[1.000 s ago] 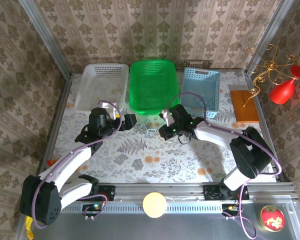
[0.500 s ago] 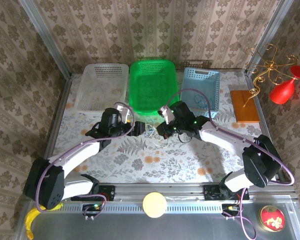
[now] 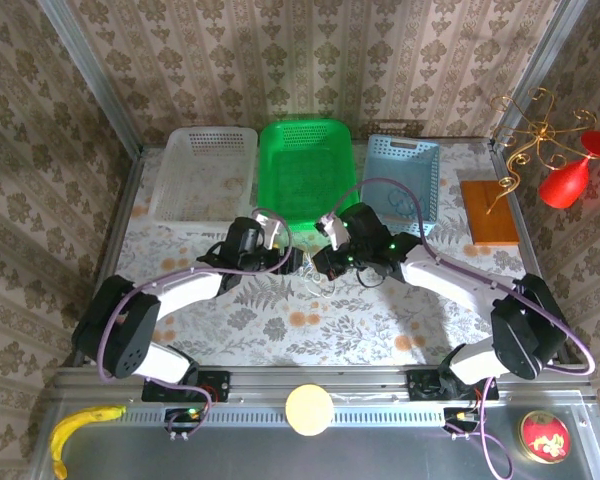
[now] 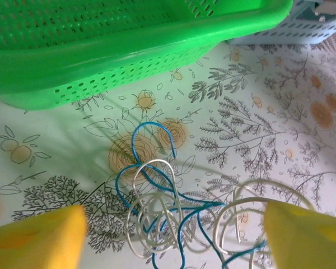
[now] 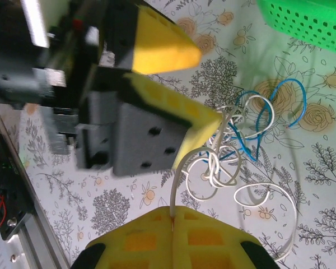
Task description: Untangle the cables
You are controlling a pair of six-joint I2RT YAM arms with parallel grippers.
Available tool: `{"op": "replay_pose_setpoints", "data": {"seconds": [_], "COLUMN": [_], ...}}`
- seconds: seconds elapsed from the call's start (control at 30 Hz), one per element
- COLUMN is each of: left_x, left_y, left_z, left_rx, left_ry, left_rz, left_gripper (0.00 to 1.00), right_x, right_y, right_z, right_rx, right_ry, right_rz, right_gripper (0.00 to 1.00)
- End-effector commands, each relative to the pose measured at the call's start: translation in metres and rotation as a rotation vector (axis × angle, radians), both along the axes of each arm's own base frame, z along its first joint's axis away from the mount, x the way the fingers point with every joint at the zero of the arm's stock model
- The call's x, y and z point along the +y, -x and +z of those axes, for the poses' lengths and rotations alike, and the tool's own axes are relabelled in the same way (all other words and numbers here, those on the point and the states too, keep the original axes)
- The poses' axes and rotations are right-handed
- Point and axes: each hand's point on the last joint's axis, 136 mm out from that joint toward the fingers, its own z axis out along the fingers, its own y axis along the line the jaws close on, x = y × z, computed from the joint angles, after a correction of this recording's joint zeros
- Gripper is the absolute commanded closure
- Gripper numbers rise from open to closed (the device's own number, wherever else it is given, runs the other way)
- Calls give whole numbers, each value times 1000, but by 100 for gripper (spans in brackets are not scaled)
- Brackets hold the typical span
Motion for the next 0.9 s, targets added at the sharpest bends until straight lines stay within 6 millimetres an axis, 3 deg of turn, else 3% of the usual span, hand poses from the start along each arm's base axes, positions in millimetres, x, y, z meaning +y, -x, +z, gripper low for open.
{"op": "replay_pose_setpoints", "data": {"seconds": [0.0,0.1,0.17,0.2,0.33,0.43,0.47,0.53,0.63,0.73,0.87], "left_x": [-6,-4,-2,-1,6,10,11,15,17,22,26], "left_y": [-1,2,5,7,11,12,12,11,13,17,25], "left_z": [-7,-24,-34,-37,-41,-33,-28,-15,11,33,62], "left_rx": [-17,17,38,45,51,37,30,4,-38,-68,-103], "left_ry": [14,8,-2,-5,-14,-10,-9,4,43,87,159], "left_rz": [-12,-9,-5,-3,10,17,19,23,11,-1,-24], "left_gripper": [39,77,96,100,100,100,99,77,53,38,27], "right_x": [4,3,3,3,1,-1,-2,-4,-4,-3,1], "right_y": [6,7,8,9,12,12,12,9,5,2,0], "right_z": [37,56,71,79,113,121,120,116,107,97,84], "right_rx": [-50,-81,-94,-102,-141,-141,-138,-128,-107,-87,-57], "right_ry": [-53,-84,-118,-138,-228,-260,-260,-254,-249,-247,-244], "right_rz": [36,41,44,45,50,46,45,38,33,32,50], "right_gripper": [100,100,100,100,100,100,100,100,100,100,100]}}
